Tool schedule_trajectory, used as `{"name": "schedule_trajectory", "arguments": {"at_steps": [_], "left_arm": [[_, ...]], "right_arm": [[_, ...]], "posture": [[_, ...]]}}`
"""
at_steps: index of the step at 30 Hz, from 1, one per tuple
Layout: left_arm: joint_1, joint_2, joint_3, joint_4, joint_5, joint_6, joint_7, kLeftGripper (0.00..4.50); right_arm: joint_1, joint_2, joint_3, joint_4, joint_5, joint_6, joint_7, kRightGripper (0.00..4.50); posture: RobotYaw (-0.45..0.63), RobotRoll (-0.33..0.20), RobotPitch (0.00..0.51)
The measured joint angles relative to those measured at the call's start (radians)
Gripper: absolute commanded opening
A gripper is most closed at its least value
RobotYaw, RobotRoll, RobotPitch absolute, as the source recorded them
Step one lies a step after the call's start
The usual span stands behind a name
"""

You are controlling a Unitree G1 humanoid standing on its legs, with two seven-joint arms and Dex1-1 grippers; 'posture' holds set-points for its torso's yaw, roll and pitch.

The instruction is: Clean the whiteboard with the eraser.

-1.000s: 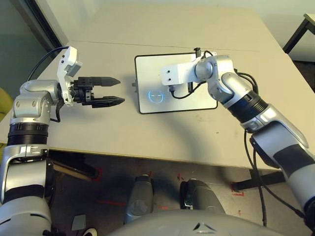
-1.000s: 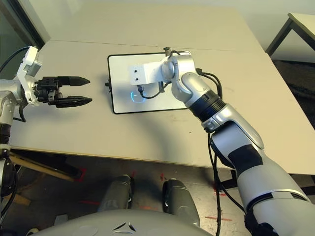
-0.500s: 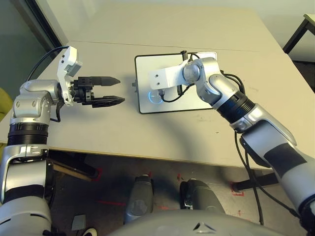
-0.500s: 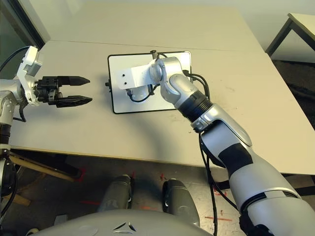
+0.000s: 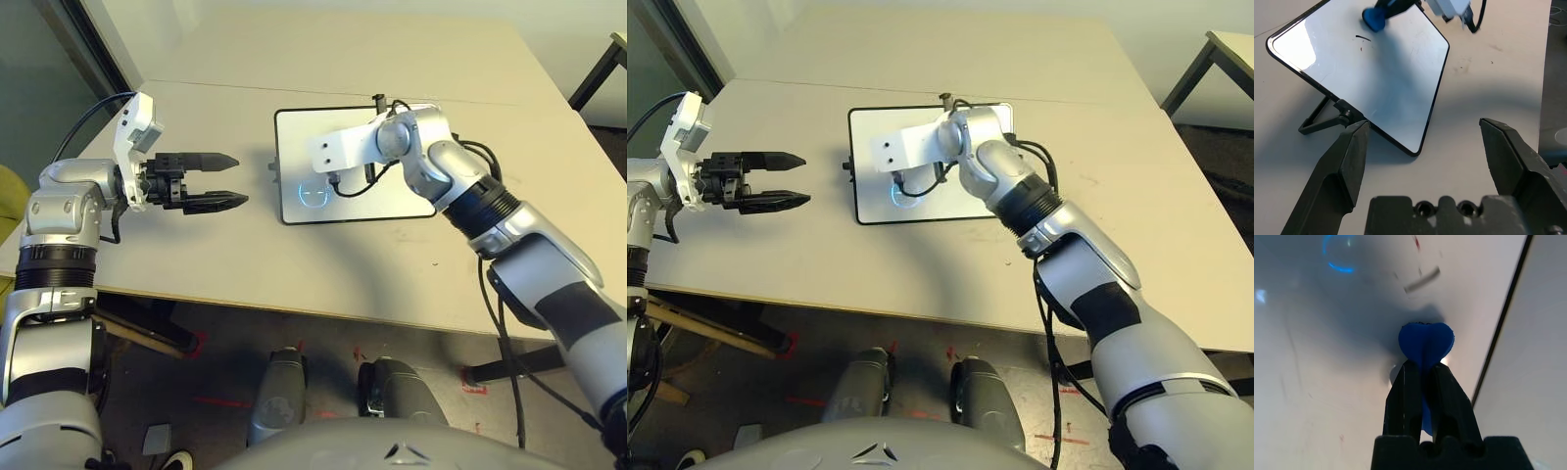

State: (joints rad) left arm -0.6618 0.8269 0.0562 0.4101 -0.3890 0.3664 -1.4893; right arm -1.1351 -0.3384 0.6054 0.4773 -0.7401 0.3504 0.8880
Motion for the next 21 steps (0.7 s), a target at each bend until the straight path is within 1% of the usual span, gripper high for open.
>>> {"name": "schedule_trajectory", "arguments": {"at_steps": [8,21], "left_arm": [[0.0,0.0,0.0,0.0,0.0,0.0,0.0,4.5],[0.0,0.0,0.0,0.0,0.0,0.0,0.0,4.5]], "right_arm": [[-0.008,0.007,-0.01,-0.002,0.003,0.012,0.0,0.02],[-0.008,0.101,0.013,-0.002,0.0,0.021,-0.002,0.02]], "posture": [[0.31,0.0,0.072],[0.32,0.0,0.071]]}}
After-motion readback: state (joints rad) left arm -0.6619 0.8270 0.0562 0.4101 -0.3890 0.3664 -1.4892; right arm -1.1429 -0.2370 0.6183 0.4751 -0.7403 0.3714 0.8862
